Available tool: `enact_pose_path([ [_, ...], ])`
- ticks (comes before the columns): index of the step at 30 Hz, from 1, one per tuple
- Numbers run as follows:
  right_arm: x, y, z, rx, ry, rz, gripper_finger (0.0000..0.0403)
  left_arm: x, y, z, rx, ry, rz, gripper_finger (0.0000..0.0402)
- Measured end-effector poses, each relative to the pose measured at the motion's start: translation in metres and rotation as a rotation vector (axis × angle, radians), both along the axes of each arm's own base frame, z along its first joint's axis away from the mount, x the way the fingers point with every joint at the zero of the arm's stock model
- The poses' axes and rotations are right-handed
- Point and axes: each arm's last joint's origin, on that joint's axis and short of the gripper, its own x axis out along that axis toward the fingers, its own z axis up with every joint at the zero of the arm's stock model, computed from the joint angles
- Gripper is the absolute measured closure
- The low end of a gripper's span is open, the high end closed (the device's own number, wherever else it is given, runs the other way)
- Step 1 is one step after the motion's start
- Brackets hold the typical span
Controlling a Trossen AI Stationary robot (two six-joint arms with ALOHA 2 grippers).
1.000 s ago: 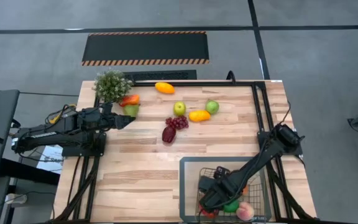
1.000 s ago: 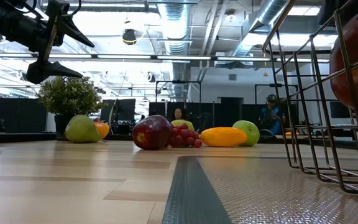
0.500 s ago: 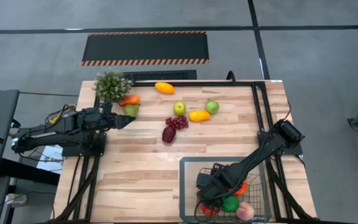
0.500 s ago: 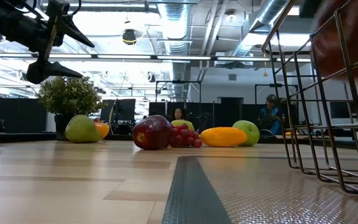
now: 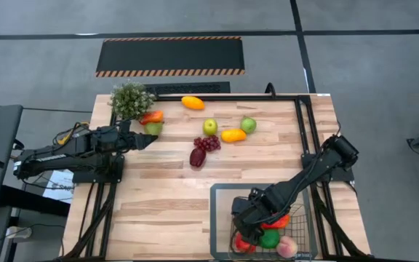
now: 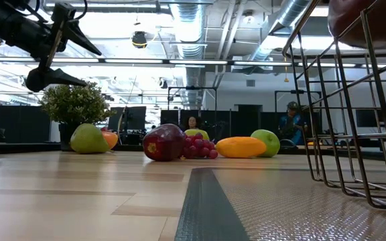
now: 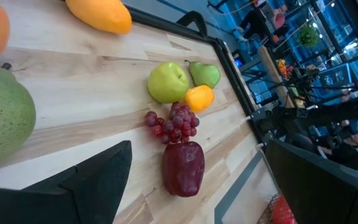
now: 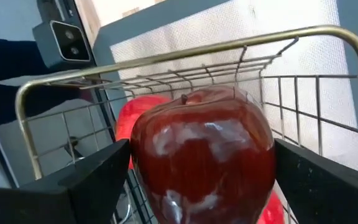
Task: Build produce basket
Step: Put the bottom dark red apple into the wire basket, then put the dark red apple into the wire basket
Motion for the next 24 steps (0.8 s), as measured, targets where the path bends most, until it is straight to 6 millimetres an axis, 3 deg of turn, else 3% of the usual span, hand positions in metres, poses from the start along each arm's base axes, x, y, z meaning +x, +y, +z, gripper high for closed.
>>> enact_pose_path([
  [10, 0.004, -0.004, -0.006, -0.02, 0.017, 0.056, 0.0003, 0.0, -0.001, 0.0, -0.009, -0.002, -0.023, 0.0042],
  [16, 0.0, -0.012, -0.007, 0.003, 0.139, -0.035, 0.0003, 0.0, -0.001, 0.0, -0.01, -0.003, -0.022, 0.0042],
  [24, 0.001, -0.019, -0.004, -0.022, 0.111, 0.01, 0.0003, 0.0, -0.001, 0.0, -0.021, -0.008, -0.018, 0.0042],
])
